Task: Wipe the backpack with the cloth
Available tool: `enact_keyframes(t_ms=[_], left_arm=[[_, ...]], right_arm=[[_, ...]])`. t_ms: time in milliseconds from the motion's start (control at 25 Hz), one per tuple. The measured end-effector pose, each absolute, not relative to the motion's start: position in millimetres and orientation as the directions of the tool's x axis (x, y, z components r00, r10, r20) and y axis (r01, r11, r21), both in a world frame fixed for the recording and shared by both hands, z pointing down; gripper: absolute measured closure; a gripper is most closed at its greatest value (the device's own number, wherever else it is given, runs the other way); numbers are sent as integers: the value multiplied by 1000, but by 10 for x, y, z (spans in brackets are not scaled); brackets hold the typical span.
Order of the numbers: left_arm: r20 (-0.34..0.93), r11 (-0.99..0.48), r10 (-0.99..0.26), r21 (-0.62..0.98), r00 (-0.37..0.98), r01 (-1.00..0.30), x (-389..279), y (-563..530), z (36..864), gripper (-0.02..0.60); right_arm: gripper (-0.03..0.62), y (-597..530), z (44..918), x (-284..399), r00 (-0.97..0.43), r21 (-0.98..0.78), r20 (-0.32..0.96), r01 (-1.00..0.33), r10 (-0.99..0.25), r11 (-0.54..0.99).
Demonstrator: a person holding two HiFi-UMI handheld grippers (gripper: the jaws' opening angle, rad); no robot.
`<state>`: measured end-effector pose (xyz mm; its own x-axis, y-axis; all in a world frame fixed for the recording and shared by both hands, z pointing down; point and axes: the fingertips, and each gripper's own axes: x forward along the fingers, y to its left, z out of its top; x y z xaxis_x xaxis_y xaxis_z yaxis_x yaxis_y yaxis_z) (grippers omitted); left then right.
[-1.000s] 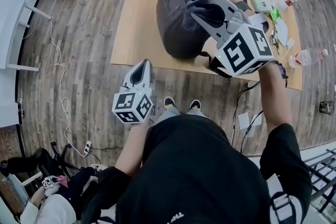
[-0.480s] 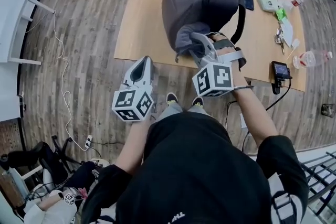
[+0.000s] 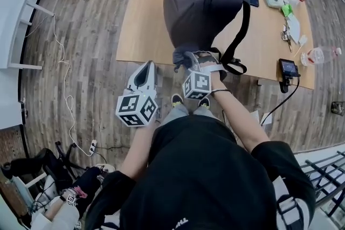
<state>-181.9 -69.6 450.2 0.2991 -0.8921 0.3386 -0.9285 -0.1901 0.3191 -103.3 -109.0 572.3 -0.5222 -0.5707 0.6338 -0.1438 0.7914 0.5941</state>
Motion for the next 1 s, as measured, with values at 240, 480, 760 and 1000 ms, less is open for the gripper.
enact_keyframes(t_ms=[240,480,760,1000], left_arm=[[336,-193,-893,316,299,-929,-1831,-697,4490,566],[330,-186,-899,308,288,-933,-1892,-662,4455,566],[330,-205,-893,308,307,-929,-1826,-663,4455,566],[306,-244,-890,306,338,-920,-1676,-739,4381,566]], right_arm=[[549,-754,6451,-979,-471,433,787,-38,-398,901],[549,-771,6719,-488,-404,403,827,-57,-390,913],[549,-1167,5759,-235,-471,627,630,-160,-617,762],[549,-1540,4116,-161,-529,879,297,-173,-795,443]])
